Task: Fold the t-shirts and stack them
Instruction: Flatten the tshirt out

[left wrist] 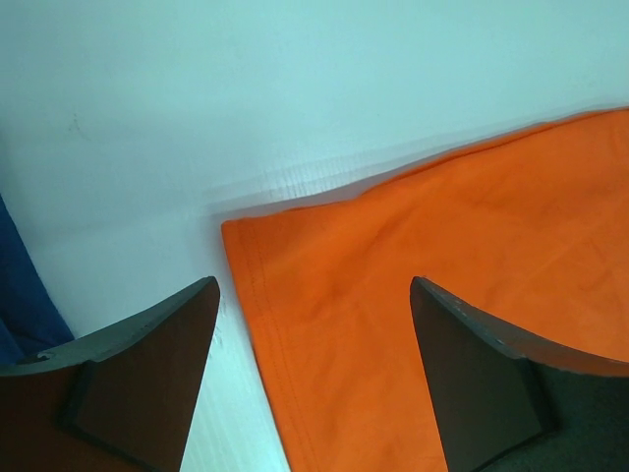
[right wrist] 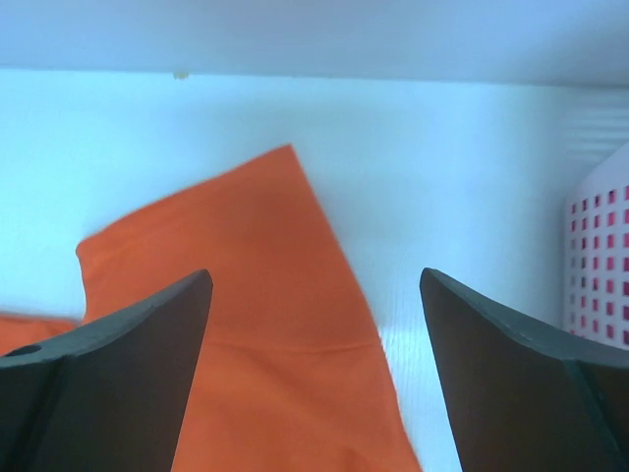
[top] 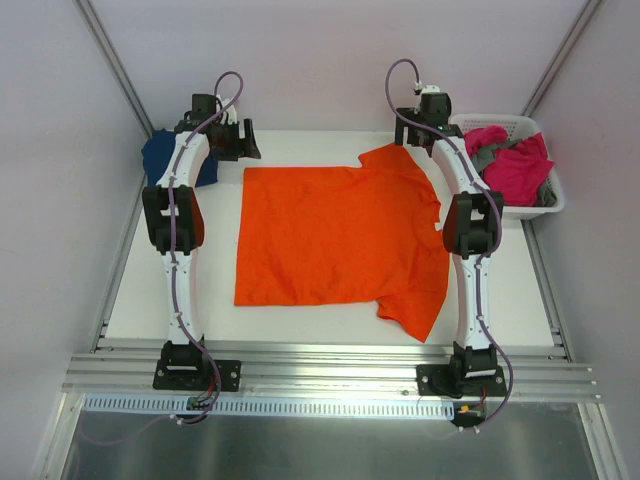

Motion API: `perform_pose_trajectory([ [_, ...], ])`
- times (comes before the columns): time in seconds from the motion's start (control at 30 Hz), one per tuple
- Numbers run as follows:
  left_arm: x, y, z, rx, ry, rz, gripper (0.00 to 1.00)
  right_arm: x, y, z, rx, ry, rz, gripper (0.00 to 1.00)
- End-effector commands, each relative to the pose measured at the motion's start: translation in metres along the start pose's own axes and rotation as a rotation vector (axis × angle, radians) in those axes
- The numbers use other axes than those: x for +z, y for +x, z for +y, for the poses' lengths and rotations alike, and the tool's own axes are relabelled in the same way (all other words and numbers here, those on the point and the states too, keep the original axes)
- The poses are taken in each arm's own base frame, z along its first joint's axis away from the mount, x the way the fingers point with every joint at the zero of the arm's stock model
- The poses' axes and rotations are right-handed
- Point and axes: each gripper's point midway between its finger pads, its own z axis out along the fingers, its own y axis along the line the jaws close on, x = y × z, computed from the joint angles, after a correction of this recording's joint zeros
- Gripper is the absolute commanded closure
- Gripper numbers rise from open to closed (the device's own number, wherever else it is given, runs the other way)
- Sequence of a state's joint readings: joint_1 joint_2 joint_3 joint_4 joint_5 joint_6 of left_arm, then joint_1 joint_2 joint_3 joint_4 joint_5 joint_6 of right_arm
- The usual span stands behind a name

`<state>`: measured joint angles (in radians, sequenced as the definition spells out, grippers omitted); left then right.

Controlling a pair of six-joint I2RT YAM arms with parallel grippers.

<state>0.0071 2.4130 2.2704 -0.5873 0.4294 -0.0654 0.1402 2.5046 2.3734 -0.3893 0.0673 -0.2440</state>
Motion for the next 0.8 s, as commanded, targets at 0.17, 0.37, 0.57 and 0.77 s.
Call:
perform_pose_trajectory([
  [0.17, 0.009, -0.009, 0.003, 0.029, -0.005, -0.029, 0.20, 0.002, -0.055, -0.011, 0.119, 0.025, -0.198, 0.13],
  [0.37, 0.008, -0.010, 0.000, 0.012, 0.004, -0.030, 0.20, 0.020, -0.040, 0.007, 0.201, -0.022, -0.182, 0.17],
  [0.57, 0.003, -0.012, -0.010, -0.011, 0.042, -0.034, 0.19, 0.036, -0.008, 0.047, 0.289, -0.105, -0.099, 0.16],
  [0.77, 0.000, -0.013, -0.014, -0.034, 0.055, -0.032, 0.18, 0.041, -0.011, 0.064, 0.350, -0.162, -0.107, 0.16],
])
